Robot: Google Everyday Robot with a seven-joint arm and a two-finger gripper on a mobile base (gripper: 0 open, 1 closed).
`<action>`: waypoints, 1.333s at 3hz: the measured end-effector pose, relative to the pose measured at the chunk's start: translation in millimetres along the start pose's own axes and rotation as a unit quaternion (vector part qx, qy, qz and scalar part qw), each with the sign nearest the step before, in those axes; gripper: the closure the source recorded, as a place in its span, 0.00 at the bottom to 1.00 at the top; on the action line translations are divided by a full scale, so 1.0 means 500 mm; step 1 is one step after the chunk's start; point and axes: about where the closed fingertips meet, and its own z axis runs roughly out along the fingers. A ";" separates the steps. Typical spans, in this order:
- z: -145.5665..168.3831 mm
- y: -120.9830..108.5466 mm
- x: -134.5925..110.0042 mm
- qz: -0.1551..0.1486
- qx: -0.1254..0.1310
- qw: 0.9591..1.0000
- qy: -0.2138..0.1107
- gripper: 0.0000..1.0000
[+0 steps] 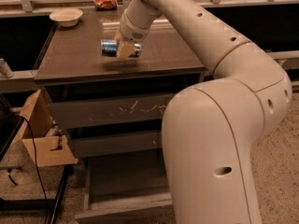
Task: Pick redbull can from bottom drawer and place on counter
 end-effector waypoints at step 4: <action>0.038 0.008 0.000 -0.002 -0.037 0.999 -0.011 0.83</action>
Offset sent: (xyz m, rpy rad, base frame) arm 0.0039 0.0050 -0.0073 0.0068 0.0484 0.0293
